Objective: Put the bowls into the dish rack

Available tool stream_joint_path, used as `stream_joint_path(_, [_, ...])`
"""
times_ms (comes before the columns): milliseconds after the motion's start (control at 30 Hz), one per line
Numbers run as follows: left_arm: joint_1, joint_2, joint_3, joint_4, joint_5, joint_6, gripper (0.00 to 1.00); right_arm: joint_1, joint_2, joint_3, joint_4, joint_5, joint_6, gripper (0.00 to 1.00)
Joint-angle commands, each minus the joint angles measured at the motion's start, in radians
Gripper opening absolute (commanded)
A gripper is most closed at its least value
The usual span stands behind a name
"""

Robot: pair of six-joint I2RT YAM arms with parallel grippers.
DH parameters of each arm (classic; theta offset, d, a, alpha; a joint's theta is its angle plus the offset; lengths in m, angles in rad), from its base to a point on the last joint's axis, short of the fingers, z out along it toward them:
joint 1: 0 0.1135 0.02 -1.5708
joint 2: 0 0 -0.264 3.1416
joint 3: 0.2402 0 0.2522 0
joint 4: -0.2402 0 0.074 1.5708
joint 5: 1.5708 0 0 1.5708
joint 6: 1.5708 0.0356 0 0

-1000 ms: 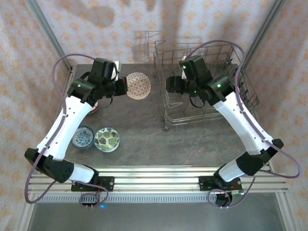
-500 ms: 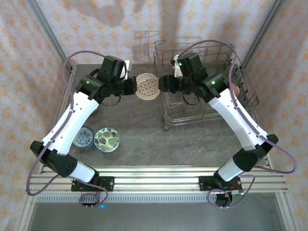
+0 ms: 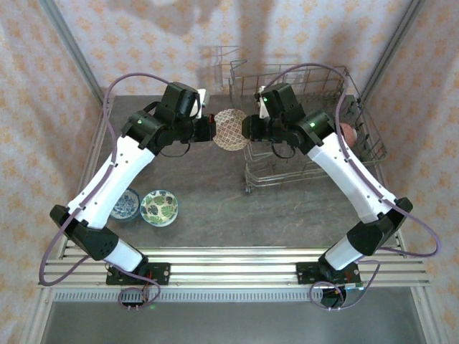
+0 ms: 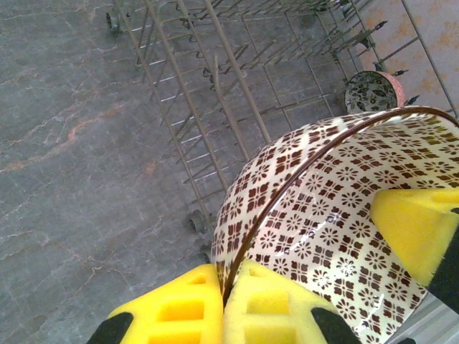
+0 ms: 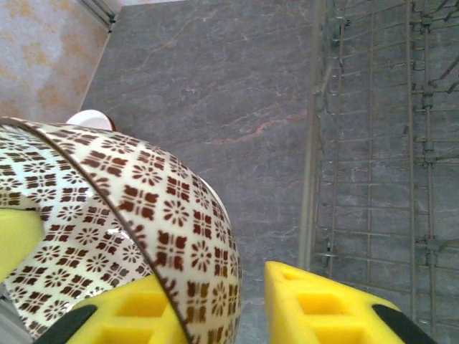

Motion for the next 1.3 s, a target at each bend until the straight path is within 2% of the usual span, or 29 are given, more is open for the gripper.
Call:
stream_joint_path(0, [-0.023, 0.001, 0.064, 0.019, -0.053, -0.018, 0.00, 0.004, -0.061, -0.021, 0.017, 0.069, 0.008, 0.25])
stream_joint_path(100, [-0.033, 0.011, 0.072, 0.007, -0.078, -0.022, 0.00, 0.004, -0.080, -0.033, 0.017, 0.079, 0.009, 0.25])
stream_joint_path(133, [-0.035, 0.011, 0.075, 0.006, -0.086, -0.022, 0.00, 0.004, -0.085, -0.036, 0.017, 0.083, 0.010, 0.27])
stream_joint_path(200, [-0.041, 0.014, 0.078, 0.005, -0.093, -0.023, 0.00, 0.004, -0.098, -0.046, 0.017, 0.095, 0.009, 0.38])
stream_joint_path(267, [-0.044, 0.018, 0.086, -0.001, -0.099, -0.022, 0.00, 0.004, -0.111, -0.057, 0.021, 0.111, 0.010, 0.39])
stream_joint_path(567, [-0.066, 0.030, 0.117, -0.006, -0.108, -0.021, 0.00, 0.004, -0.111, -0.071, 0.020, 0.104, 0.002, 0.29])
stream_joint_path(1267, [-0.092, 0.040, 0.112, 0.007, -0.113, -0.036, 0.00, 0.004, -0.098, -0.073, 0.024, 0.113, 0.010, 0.31])
